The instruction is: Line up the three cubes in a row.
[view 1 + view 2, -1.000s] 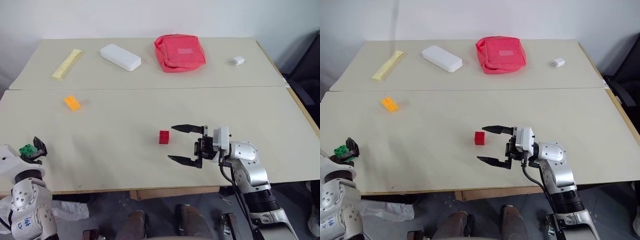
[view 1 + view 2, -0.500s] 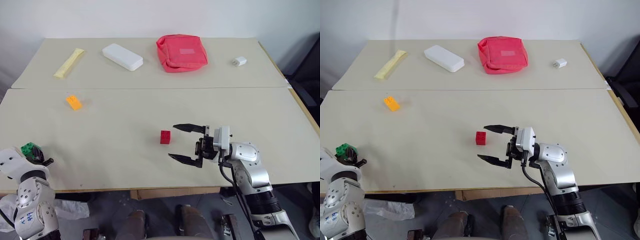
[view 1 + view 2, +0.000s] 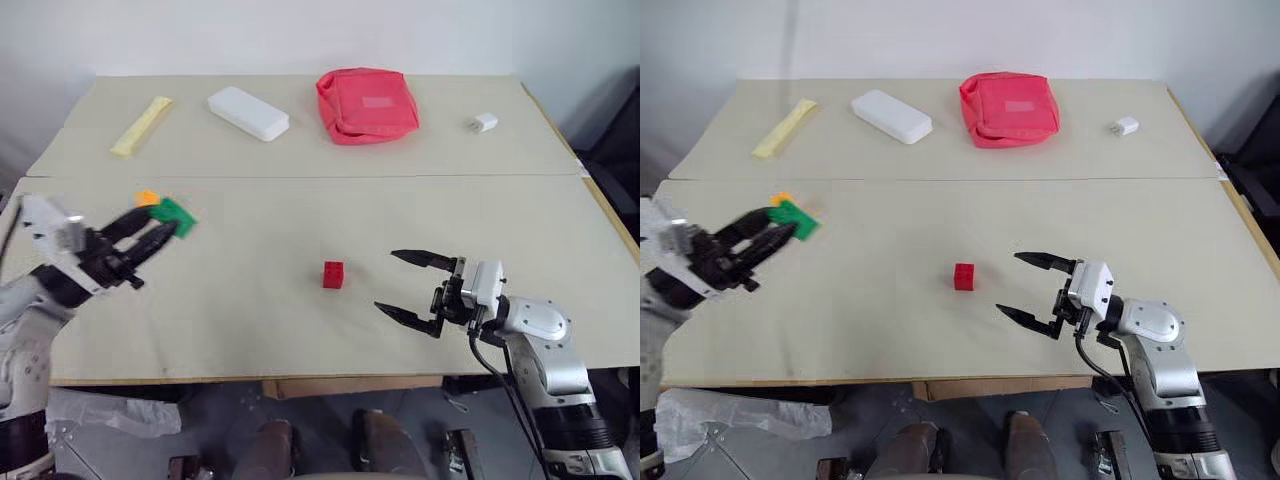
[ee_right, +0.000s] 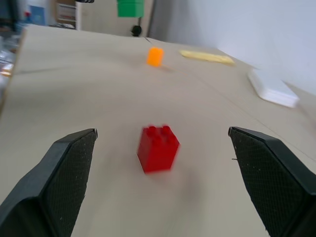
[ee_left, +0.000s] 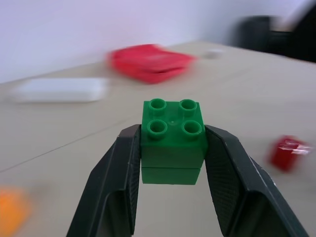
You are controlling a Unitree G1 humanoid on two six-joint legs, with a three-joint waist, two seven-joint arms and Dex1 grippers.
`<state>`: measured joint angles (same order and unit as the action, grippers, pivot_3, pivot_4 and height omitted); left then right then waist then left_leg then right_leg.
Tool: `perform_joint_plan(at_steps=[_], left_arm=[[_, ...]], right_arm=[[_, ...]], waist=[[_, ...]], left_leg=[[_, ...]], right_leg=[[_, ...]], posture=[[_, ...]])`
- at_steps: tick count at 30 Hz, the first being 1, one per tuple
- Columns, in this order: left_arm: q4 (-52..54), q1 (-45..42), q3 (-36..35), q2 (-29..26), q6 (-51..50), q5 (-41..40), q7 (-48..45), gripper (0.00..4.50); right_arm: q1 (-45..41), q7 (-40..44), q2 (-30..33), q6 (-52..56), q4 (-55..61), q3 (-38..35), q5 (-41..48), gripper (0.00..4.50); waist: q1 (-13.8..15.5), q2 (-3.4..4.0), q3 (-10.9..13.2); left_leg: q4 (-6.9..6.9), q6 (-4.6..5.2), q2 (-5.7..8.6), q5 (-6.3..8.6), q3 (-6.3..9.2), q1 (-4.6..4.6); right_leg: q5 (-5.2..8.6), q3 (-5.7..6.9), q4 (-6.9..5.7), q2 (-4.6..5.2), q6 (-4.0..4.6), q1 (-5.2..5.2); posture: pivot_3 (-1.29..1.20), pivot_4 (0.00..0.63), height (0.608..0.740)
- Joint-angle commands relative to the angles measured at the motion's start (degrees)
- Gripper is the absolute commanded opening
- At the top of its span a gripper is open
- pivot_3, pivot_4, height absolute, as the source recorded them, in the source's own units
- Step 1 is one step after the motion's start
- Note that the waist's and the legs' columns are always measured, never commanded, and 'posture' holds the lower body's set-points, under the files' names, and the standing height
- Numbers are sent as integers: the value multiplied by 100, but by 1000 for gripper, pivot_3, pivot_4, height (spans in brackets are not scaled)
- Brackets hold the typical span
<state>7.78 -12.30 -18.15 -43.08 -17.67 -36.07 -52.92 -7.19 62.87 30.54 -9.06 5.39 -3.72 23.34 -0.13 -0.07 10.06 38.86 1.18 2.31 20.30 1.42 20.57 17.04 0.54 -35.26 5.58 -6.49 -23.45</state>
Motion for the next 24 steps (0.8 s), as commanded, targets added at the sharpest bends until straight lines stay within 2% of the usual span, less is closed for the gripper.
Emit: perform_joint_plan(at_steps=[1, 4, 6, 11, 17, 24], left_arm=[[-899, -715, 1326, -24, 1021, 958, -1417, 1838], [-1693, -1197, 1822, 138, 1673, 1361, -1954, 1838], [-2883, -1840, 2201, 390, 2535, 1752, -2522, 1838], [-4590, -2823, 2318, 861, 3376, 2065, -2909, 1838], [-5495, -3187, 2296, 1124, 3919, 2275, -3085, 1838], [-5885, -3252, 2183, 1354, 4150, 2387, -2904, 1838]], right_arm=[[314, -319, 73, -124, 516, -301, -14, 4500], [563, -472, 115, -92, 742, -397, -7, 4500], [922, -557, 236, -69, 1046, -549, -46, 4500], [1538, -680, 537, 58, 1422, -1033, 88, 4500], [1811, -811, 524, 54, 1608, -1038, 67, 4500], [1832, -952, 534, 66, 1621, -1033, 40, 4500]], waist=[[-4, 3, 2], [-36, 3, 3], [-1, 4, 3], [43, -1, 6], [31, -3, 7], [87, -5, 7]], left_leg=[[-2, -2, -3, -1, 0, 2], [-11, -8, -11, -5, -24, 3], [-9, -6, -15, -5, -38, 3], [22, 10, -7, -8, -32, 30], [25, 28, 4, -11, -32, 49], [33, 33, 9, -14, -31, 50]], right_leg=[[0, 1, 1, -5, 1, -3], [0, 17, -9, -20, 0, -14], [0, 20, -25, -25, -3, -22], [-9, 33, -25, -23, -21, -25], [-16, 31, -19, -15, -34, -34], [-19, 31, -21, -12, -40, -33]], posture=[[0, 150, 740], [0, 150, 740], [0, 150, 740], [0, 150, 740], [0, 150, 740], [0, 150, 740]])
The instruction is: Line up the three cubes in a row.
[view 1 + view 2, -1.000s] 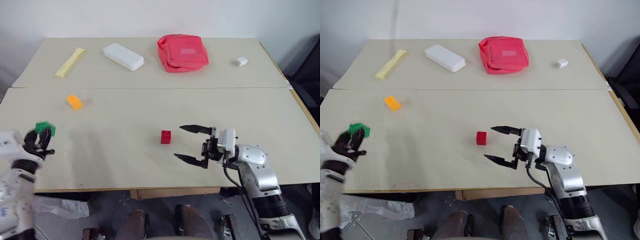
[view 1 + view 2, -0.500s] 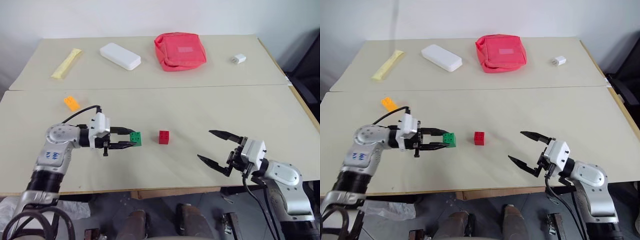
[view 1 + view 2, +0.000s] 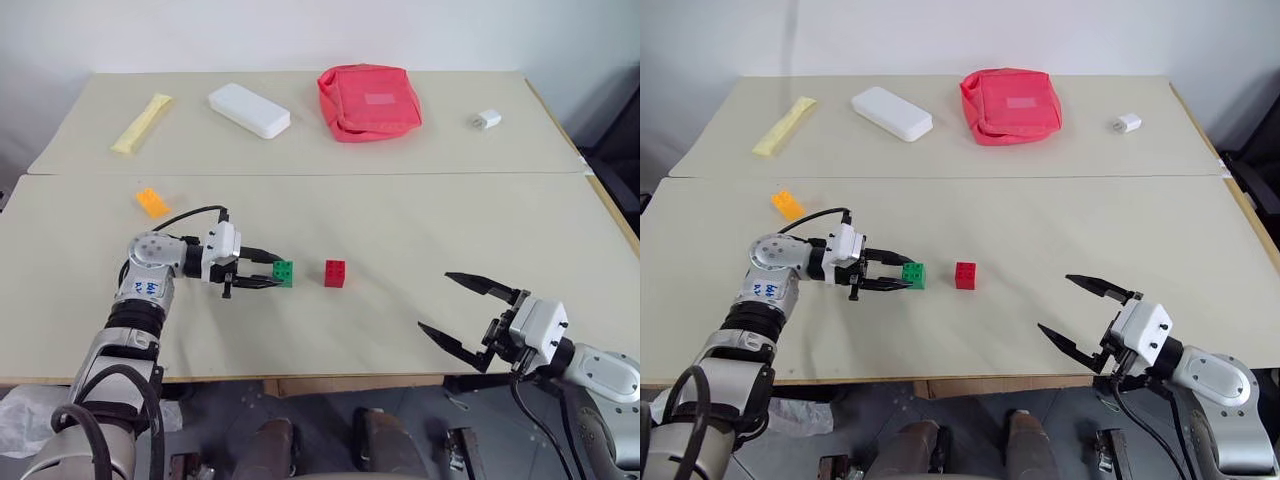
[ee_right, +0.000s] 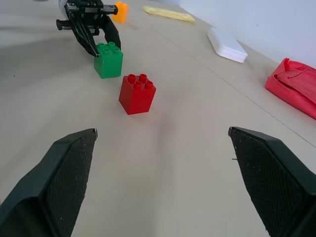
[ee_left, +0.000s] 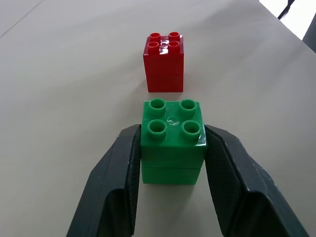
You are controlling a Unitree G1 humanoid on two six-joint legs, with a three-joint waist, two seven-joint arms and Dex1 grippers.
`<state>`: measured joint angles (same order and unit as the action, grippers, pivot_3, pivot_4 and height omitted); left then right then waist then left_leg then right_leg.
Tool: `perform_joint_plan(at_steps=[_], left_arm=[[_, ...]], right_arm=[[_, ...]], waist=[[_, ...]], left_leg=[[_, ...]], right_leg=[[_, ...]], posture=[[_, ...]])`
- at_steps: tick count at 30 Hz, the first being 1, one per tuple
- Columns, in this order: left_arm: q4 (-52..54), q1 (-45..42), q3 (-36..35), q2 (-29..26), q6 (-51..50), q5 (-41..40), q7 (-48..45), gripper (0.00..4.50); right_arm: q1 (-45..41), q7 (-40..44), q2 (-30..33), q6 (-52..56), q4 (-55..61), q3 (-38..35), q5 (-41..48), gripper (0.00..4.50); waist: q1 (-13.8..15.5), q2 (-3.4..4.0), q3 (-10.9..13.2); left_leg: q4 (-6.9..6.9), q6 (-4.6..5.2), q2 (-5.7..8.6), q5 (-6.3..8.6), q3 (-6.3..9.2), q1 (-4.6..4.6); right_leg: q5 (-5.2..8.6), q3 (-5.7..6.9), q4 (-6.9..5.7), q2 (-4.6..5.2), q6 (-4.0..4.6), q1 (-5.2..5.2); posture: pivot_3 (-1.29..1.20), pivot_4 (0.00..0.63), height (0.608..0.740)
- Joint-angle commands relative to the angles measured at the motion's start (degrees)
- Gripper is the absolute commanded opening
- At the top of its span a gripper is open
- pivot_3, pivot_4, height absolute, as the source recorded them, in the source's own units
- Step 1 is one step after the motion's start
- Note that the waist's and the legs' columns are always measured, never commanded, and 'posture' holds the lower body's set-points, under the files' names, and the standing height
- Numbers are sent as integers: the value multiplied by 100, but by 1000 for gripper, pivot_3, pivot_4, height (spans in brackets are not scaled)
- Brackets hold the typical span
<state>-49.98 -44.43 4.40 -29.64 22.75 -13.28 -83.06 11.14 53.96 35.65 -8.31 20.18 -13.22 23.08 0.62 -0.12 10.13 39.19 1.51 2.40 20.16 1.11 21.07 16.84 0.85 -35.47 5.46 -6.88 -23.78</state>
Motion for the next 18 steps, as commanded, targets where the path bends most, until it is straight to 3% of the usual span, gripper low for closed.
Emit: perform_joint_plan(at_steps=[1, 2, 5, 10, 15, 18], left_arm=[[-116, -29, -84, -9, 15, 94, 58, 1838], [-104, -3, -92, -39, 22, 106, 53, 1838], [35, 125, -202, -153, -19, 58, 117, 2495], [593, 493, -756, -432, -235, -218, 712, 4019], [2594, 2021, -1640, -810, -1298, -844, 1599, 4019], [3973, 3219, -2334, -743, -1974, -1115, 2566, 4477]], right_arm=[[-45, -60, 41, -2, 106, -82, 73, 4500], [-101, -48, 61, 4, 61, -72, 75, 4500], [-315, 64, 88, 11, -83, 35, 94, 4500], [-813, 257, 28, 39, -364, 342, 127, 4500], [-1432, 353, -300, 22, -674, 694, 302, 4500], [-1834, 410, -608, -13, -977, 891, 351, 4500]], waist=[[25, 0, 0], [34, 0, 0], [44, 0, 0], [6, -1, 1], [-89, -2, 1], [-166, 0, 2]], left_leg=[[0, 0, 0, 0, 0, 0], [1, 1, 1, 0, 0, -1], [2, 0, 0, -1, -1, 0], [2, -1, -5, -1, -1, 4], [-1, -4, -7, -1, 4, 5], [-6, -7, -14, 1, 6, 3]], right_leg=[[0, 0, 0, 0, 0, 0], [0, -1, -1, 0, -1, 0], [-1, -2, -1, -1, -1, -1], [-1, -3, -2, 0, -1, -7], [-1, -6, -3, 8, 0, -11], [1, -41, -3, 12, 3, -11]], posture=[[0, 150, 740], [0, 150, 740], [0, 150, 740], [0, 150, 740], [0, 150, 740], [0, 150, 740]])
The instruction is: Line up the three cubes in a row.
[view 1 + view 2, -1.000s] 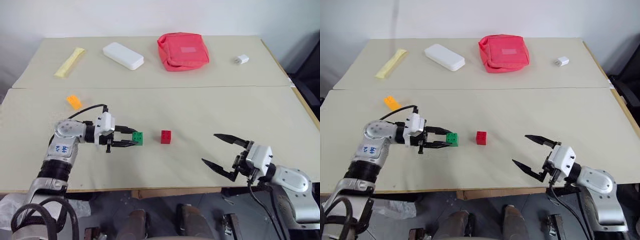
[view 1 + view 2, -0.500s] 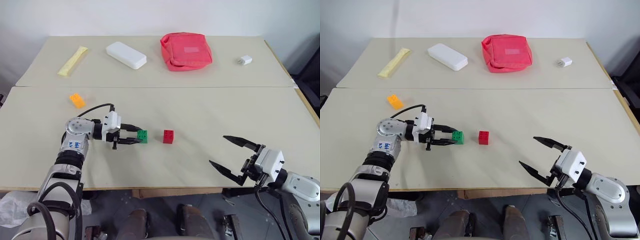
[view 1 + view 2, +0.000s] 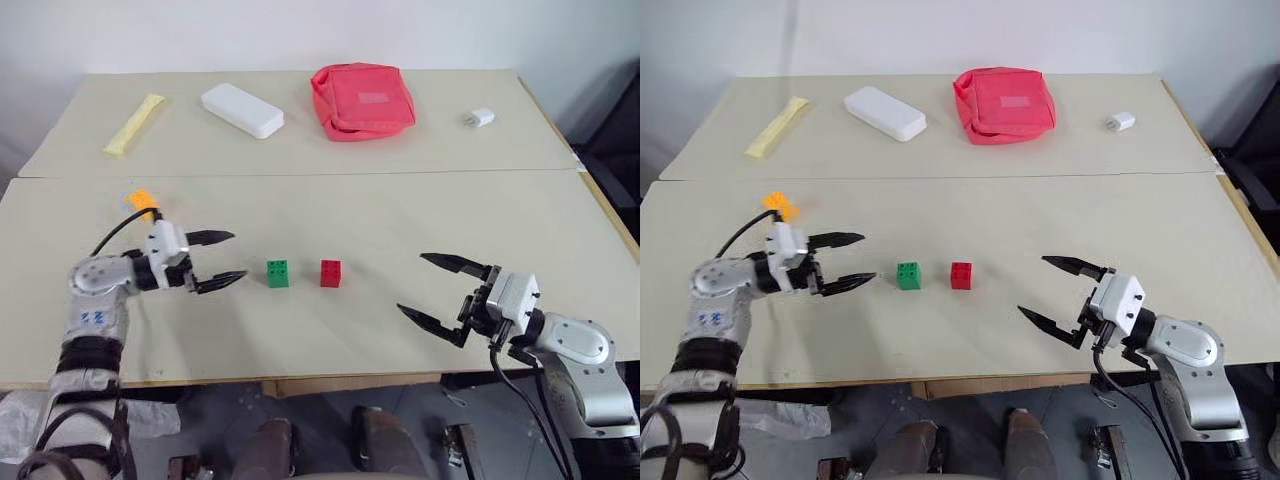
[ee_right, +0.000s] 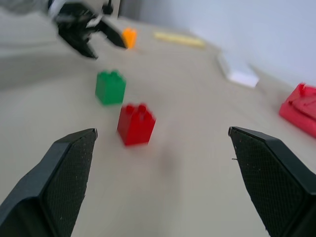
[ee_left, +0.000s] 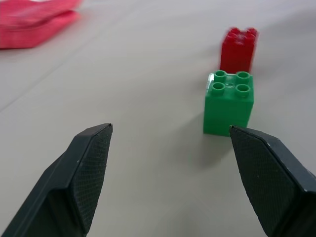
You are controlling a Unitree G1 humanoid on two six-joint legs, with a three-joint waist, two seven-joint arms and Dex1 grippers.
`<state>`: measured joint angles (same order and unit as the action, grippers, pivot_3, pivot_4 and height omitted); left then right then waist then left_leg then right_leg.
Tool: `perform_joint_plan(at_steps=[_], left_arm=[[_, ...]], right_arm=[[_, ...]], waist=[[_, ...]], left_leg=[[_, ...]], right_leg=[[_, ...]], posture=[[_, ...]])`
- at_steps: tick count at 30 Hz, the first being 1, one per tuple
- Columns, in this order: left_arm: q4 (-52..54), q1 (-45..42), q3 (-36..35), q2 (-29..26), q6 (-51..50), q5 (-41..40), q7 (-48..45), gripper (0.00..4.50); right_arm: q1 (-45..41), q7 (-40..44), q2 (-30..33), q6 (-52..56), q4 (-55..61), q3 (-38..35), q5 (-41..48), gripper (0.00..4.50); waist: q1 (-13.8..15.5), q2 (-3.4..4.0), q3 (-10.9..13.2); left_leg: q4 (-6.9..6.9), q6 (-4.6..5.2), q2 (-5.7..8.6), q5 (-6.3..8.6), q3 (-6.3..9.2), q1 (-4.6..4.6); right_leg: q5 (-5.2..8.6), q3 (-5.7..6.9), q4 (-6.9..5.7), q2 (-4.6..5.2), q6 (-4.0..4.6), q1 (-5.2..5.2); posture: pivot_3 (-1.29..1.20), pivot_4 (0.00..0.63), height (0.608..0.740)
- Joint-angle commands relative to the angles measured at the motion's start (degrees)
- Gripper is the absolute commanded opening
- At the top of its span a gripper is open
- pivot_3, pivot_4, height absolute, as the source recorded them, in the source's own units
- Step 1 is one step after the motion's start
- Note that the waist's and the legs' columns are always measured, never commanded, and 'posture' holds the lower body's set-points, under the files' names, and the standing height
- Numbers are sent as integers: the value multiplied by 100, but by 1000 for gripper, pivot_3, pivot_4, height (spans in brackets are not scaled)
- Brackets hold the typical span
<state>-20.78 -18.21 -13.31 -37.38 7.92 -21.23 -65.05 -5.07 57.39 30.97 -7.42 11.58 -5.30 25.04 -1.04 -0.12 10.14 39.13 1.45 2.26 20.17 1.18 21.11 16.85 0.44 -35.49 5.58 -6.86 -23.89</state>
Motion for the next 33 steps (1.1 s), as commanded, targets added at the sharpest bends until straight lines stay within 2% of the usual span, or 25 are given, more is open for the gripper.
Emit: perform_joint_plan(at_steps=[1, 4, 7, 11, 13, 18, 25, 28, 33], left_arm=[[1601, 1058, -905, 259, -700, -469, 1324, 4477], [2685, 2174, -1665, 968, -859, -594, 2556, 4477], [3296, 3216, -2253, 1847, -661, -455, 3552, 4477], [3307, 3928, -2770, 2532, -387, -503, 4267, 4477], [3189, 3974, -2969, 2652, -274, -601, 4527, 4477], [3354, 3523, -2736, 2427, -457, -708, 4680, 4477], [3389, 1619, -1764, 1924, -2042, -73, 6091, 4477], [2953, 617, -1496, 2085, -2592, 333, 7081, 4477], [1909, -465, -1048, 2135, -2561, 951, 7623, 4477]], right_arm=[[-359, 172, -216, -190, -276, 208, 102, 4500], [-700, 309, -430, -302, -591, 398, 76, 4500], [-950, 468, -527, -292, -697, 536, 121, 4500], [-1196, 700, -568, -270, -828, 679, 135, 4500], [-1297, 804, -594, -271, -896, 747, 145, 4500], [-1427, 948, -648, -203, -1002, 845, 130, 4500], [-1585, 1015, -638, -214, -1131, 835, 96, 4500], [-1597, 983, -614, -268, -1242, 781, 41, 4500], [-1578, 895, -593, -324, -1266, 741, -38, 4500]], waist=[[16, 0, 1], [62, 0, 1], [104, -1, 0], [148, -7, -3], [161, -9, -4], [236, -9, -5], [232, -11, -6], [230, -14, -7], [172, -15, -8]], left_leg=[[0, 0, 0, 0, 3, 1], [0, 0, 2, 1, 6, -1], [0, 0, 2, 2, 5, -2], [1, 0, 3, 2, 14, -6], [1, -2, 3, 3, 15, -9], [1, -9, 3, 1, 22, -8], [1, -14, 8, -2, 34, -4], [3, -16, 13, -4, 34, -3], [4, -20, 15, -7, 21, -3]], right_leg=[[1, 1, -2, 1, 2, 0], [1, 0, 4, 6, 3, 4], [1, 1, 11, 6, 3, 8], [1, 12, 49, 6, 3, 24], [1, 13, 49, 6, 3, 26], [1, 18, 46, 7, 5, 25], [0, 30, 25, 3, 4, 24], [0, 46, 4, -1, 4, 18], [0, 72, -4, -7, 3, 6]], posture=[[0, 150, 740], [0, 150, 740], [0, 150, 740], [0, 150, 740], [0, 150, 740], [0, 150, 740], [0, 150, 740], [0, 150, 740], [0, 150, 740]])
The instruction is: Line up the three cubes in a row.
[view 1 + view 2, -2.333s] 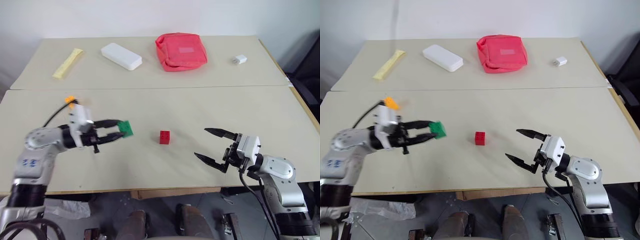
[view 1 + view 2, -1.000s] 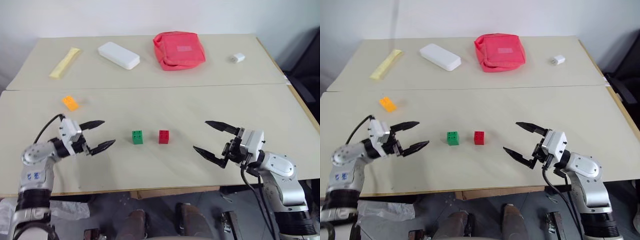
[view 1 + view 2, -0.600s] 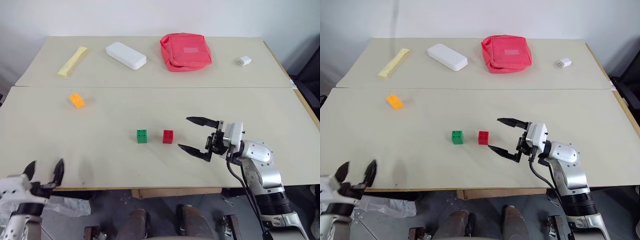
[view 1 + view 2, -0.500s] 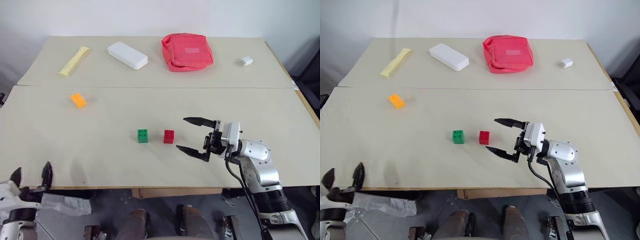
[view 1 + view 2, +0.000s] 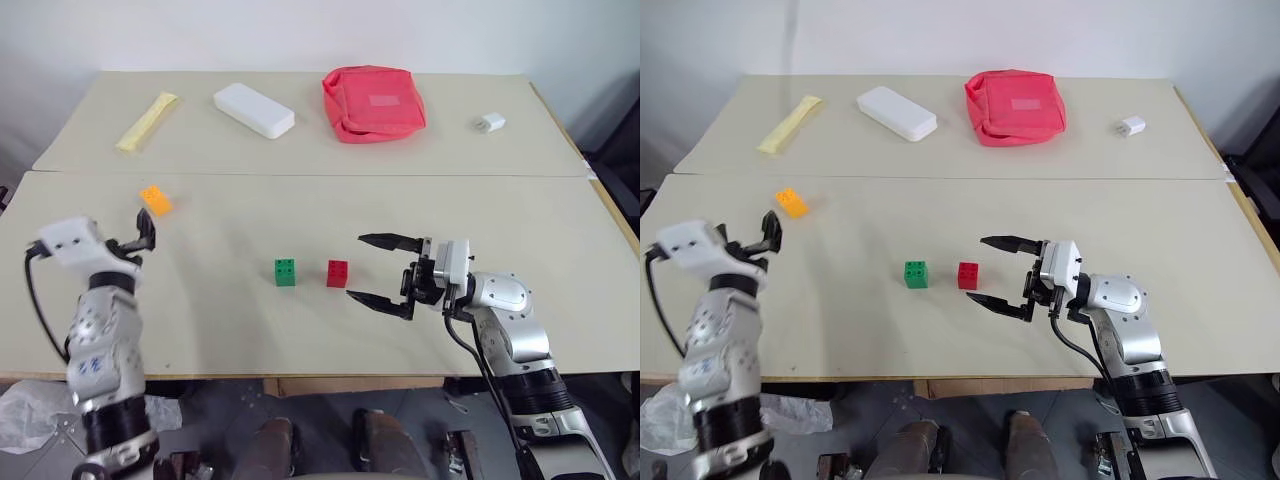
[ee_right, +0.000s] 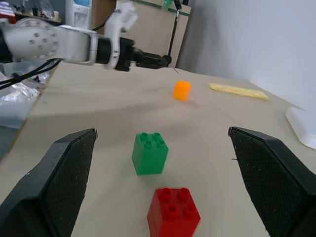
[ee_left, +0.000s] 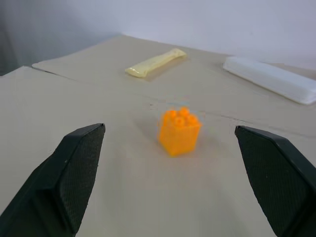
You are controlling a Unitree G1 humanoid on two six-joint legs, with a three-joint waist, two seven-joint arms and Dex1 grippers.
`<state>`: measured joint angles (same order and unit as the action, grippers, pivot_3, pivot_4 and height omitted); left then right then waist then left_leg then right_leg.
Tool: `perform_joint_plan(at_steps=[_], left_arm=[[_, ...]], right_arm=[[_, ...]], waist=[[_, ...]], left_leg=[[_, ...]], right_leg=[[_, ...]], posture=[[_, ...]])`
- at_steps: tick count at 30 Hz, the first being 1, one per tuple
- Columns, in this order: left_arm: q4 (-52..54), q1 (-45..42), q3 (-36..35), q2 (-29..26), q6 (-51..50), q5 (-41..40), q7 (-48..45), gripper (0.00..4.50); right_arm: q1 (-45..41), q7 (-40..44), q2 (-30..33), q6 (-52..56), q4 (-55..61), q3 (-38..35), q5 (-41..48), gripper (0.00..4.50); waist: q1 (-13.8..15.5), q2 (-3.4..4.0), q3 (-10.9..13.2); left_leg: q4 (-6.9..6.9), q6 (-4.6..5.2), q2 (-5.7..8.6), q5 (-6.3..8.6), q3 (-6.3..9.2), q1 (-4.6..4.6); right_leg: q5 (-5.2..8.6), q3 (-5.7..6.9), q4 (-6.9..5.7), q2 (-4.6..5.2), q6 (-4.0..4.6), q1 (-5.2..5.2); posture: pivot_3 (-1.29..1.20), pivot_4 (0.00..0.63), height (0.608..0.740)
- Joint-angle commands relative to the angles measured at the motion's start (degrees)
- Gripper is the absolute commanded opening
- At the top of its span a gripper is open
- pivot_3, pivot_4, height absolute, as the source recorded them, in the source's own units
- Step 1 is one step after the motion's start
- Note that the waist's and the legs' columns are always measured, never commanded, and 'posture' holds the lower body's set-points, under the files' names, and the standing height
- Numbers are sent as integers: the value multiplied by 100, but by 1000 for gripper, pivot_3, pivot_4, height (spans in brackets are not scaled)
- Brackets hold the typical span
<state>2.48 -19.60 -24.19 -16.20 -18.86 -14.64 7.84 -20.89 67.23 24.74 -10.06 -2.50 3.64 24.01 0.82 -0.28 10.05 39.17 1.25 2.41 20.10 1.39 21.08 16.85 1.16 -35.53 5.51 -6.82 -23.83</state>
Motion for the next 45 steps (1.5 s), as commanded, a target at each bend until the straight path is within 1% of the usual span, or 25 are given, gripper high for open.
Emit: perform_joint_plan(at_steps=[1, 3, 6, 9, 11, 13, 15, 20, 23, 24, 27, 30, 31, 33, 35, 38, 40, 42, 44, 45], left_arm=[[-690, -535, 59, 44, 153, 366, 487, 4477], [-1241, -932, 127, 40, 91, 570, 807, 4477], [-1904, -1333, 291, -43, 317, 823, 928, 4477], [-2516, -1687, 320, -92, 522, 880, 945, 4477], [-2730, -1788, 318, -108, 630, 898, 926, 4477], [-3308, -2099, 476, -234, 617, 1001, 760, 4477], [-3903, -2464, 437, -319, 747, 1041, 977, 4477], [-4664, -2887, 464, -432, 1061, 1044, 1086, 4477], [-4955, -2972, 481, -453, 1236, 1007, 1009, 3897], [-5034, -2987, 473, -450, 1270, 980, 972, 3633], [-5135, -2961, 425, -424, 1379, 913, 955, 2640], [-5006, -2823, 345, -408, 1572, 796, 848, 1657], [-4908, -2750, 267, -374, 1701, 687, 778, 1446], [-4697, -2618, 107, -279, 1953, 393, 481, 1451], [-4324, -2321, 118, -250, 2204, 234, -16, 1451], [-3519, -1538, 460, -481, 2723, 30, -1632, 1451], [-2813, -863, 676, -931, 2706, -401, -3313, 1451], [-2438, -377, 889, -1613, 2451, -748, -4971, 1451], [-2336, -155, 1031, -2059, 2373, -924, -5978, 1451], [-2362, -114, 1082, -2211, 2310, -945, -6270, 1451]], right_arm=[[28, -104, 44, -51, 163, -167, 66, 4500], [101, -77, 98, -63, 218, -169, 55, 4500], [142, -112, 126, -26, 285, -187, 72, 4500], [141, -209, 121, 0, 313, -223, 82, 4500], [139, -246, 119, 9, 322, -227, 90, 4500], [133, -294, 99, 33, 346, -231, 99, 4500], [173, -320, 90, 42, 371, -228, 88, 4500], [255, -379, 96, 67, 421, -233, 79, 4500], [266, -417, 93, 82, 434, -231, 70, 4500], [271, -426, 95, 86, 439, -230, 67, 4500], [285, -454, 100, 107, 461, -226, 56, 4500], [313, -482, 104, 118, 479, -219, 41, 4500], [337, -488, 104, 113, 492, -215, 36, 4500], [366, -497, 104, 113, 509, -214, 33, 4500], [442, -562, 99, 127, 598, -229, 27, 4500], [531, -734, 108, 144, 719, -317, 16, 4500], [714, -833, 214, 140, 854, -441, 6, 4500], [976, -949, 332, 156, 1020, -568, -17, 4500], [1196, -1021, 420, 163, 1149, -666, -3, 4500], [1294, -1046, 457, 169, 1207, -704, 19, 4500]], waist=[[-18, 0, 0], [-9, -1, 0], [2, -1, 0], [5, -1, 0], [5, -1, 0], [20, -1, 0], [36, -2, 0], [49, -2, 0], [48, -2, 0], [47, -2, 0], [46, -2, 0], [46, -2, 0], [45, -2, 0], [44, -2, 0], [42, -2, 0], [-4, -2, 0], [-58, -2, 0], [-99, -2, 0], [-104, 0, 1], [-91, 0, 1]], left_leg=[[0, -1, -1, -1, -1, 4], [2, -6, -2, -4, -1, 5], [2, -7, 0, -6, -1, 5], [3, -7, 0, -7, -2, 6], [3, -8, 0, -7, -2, 6], [3, -8, 0, -7, -2, 6], [5, -10, 1, -9, -2, 6], [5, -9, 4, -11, -1, 7], [5, -9, 6, -11, -1, 8], [5, -9, 6, -11, -1, 8], [5, -10, 5, -11, -2, 8], [5, -10, 5, -11, -2, 8], [5, -10, 5, -11, -1, 8], [5, -10, 4, -11, -2, 8], [5, -10, 4, -11, -2, 9], [3, -10, 2, -11, -7, 8], [2, -10, -3, -11, -7, 7], [1, -11, -7, -11, -7, 9], [-2, -12, -10, -10, -6, 8], [-1, -12, -9, -10, -6, 7]], right_leg=[[0, 1, 0, 0, 0, -5], [0, 5, 0, 0, 0, -5], [0, 6, -1, 1, 0, -5], [0, 6, -1, 1, -1, -5], [0, 7, -1, 2, -1, -6], [0, 8, -2, 3, -1, -5], [-1, 11, -3, 2, -1, -5], [-1, 13, -4, 4, -3, -6], [-1, 14, -5, 4, -3, -6], [-1, 14, -5, 4, -3, -7], [-1, 16, -6, 3, -3, -7], [-1, 16, -6, 3, -3, -7], [-1, 16, -6, 4, -3, -7], [-1, 15, -6, 5, -3, -7], [-1, 17, -5, 9, -3, -7], [-1, 16, -6, 10, -2, -8], [-1, 16, -4, 8, -2, -8], [0, 18, -2, 8, 0, -9], [3, 18, -2, 7, 6, -8], [3, 16, -3, 8, 6, -8]], posture=[[0, 150, 740], [0, 150, 740], [0, 150, 740], [0, 150, 740], [0, 150, 740], [0, 150, 740], [0, 150, 740], [0, 150, 740], [0, 150, 740], [0, 150, 740], [0, 150, 740], [0, 150, 740], [0, 150, 740], [0, 150, 740], [0, 150, 740], [0, 150, 740], [0, 150, 740], [0, 150, 740], [0, 150, 740], [0, 150, 740]])
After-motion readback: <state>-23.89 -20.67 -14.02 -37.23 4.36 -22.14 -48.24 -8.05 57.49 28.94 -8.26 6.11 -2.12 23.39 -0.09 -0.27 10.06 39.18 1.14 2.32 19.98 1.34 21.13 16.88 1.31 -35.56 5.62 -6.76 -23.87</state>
